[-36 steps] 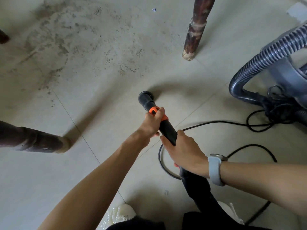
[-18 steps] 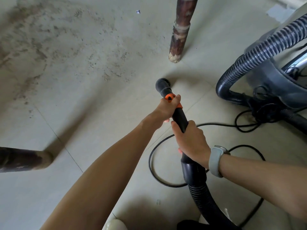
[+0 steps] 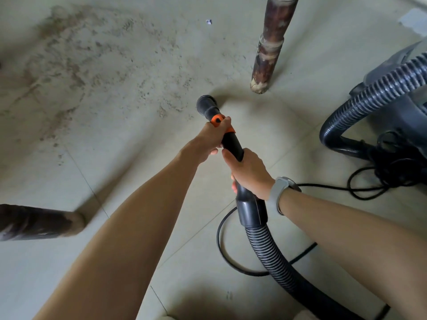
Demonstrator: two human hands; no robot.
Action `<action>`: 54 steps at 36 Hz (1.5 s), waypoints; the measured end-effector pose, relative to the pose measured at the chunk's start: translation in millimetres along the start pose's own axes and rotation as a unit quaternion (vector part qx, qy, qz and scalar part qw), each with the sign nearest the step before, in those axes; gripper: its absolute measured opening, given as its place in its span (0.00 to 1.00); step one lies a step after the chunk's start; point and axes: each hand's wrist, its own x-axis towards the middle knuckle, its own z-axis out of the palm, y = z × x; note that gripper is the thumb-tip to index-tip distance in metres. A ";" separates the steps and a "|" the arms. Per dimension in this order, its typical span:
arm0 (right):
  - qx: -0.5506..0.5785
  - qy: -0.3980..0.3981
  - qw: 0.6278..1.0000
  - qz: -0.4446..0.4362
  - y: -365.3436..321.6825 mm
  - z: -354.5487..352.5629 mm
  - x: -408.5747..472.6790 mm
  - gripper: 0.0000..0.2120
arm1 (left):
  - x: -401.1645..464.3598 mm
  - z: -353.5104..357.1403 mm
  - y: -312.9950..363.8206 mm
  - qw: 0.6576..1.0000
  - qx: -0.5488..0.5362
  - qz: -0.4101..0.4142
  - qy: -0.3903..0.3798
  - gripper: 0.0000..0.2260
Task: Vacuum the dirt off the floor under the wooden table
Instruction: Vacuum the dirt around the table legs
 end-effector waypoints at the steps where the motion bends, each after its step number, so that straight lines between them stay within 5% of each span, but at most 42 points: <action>1: 0.007 -0.003 1.000 0.001 0.3 1.9 0.5 0.15 | 0.4 -1.4 -1.1 1.000 0.003 0.002 0.005 0.17; 16: 0.124 -0.088 0.988 0.037 9.0 22.2 -23.7 0.14 | -12.1 -15.5 -47.8 0.998 -0.009 0.042 0.055 0.19; 22: 0.039 -0.108 0.993 -0.017 4.2 40.0 -12.5 0.13 | -14.2 -42.3 -60.2 0.994 -0.021 0.057 0.090 0.11; 28: 0.002 -0.116 0.992 -0.049 -10.3 55.4 1.0 0.15 | -2.3 -60.3 -59.0 0.989 -0.055 0.033 0.131 0.20; 42: -0.107 -0.127 0.986 -0.009 4.1 54.1 -14.6 0.14 | -9.1 -68.5 -56.7 0.992 -0.064 0.009 0.111 0.09; 54: -0.250 -0.109 0.960 -0.057 -57.7 39.3 -10.0 0.17 | -20.4 -86.0 -29.8 0.969 -0.225 -0.085 0.057 0.12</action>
